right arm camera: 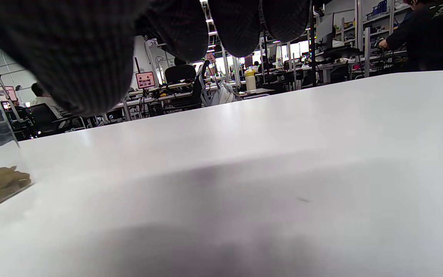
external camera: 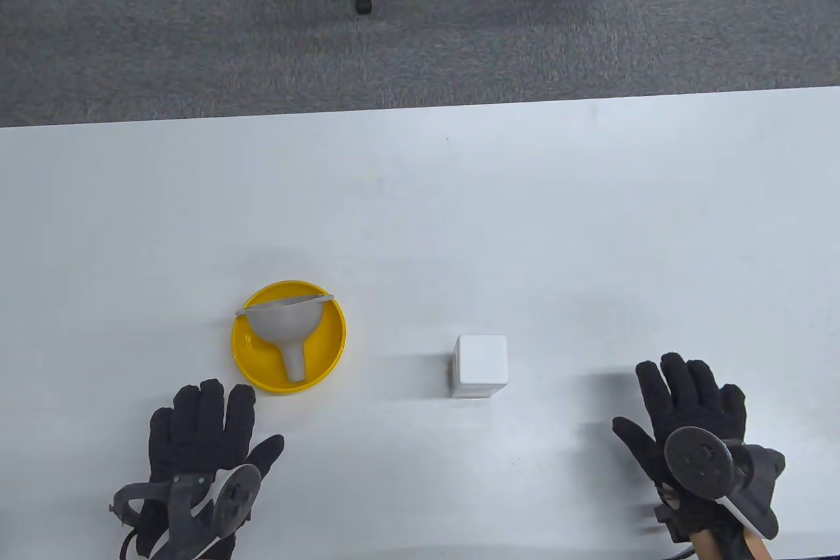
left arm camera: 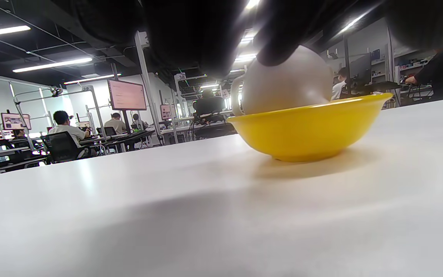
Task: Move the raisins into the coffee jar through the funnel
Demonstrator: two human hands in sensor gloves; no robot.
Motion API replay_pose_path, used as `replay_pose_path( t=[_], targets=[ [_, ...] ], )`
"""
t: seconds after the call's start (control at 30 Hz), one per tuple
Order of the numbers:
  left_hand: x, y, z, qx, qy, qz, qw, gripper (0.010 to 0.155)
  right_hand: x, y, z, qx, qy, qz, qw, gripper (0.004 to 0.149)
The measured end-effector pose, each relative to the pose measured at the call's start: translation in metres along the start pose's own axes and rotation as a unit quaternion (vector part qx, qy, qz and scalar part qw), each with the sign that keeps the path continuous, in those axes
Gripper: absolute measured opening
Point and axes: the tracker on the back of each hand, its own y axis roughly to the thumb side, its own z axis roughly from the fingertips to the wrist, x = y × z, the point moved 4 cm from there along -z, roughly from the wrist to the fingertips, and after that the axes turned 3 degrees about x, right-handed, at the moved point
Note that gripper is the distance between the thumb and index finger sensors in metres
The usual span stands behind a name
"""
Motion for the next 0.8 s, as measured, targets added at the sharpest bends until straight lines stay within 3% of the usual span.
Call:
replay_pose_path(
  t=[0.8],
  targets=[
    [0.0029,-0.0003,-0.0014,-0.010,-0.001,-0.013,1.000,0.081,-0.0066,0.0032,-0.0040,0.013,0.015,0.029,0.999,0.087]
  ],
)
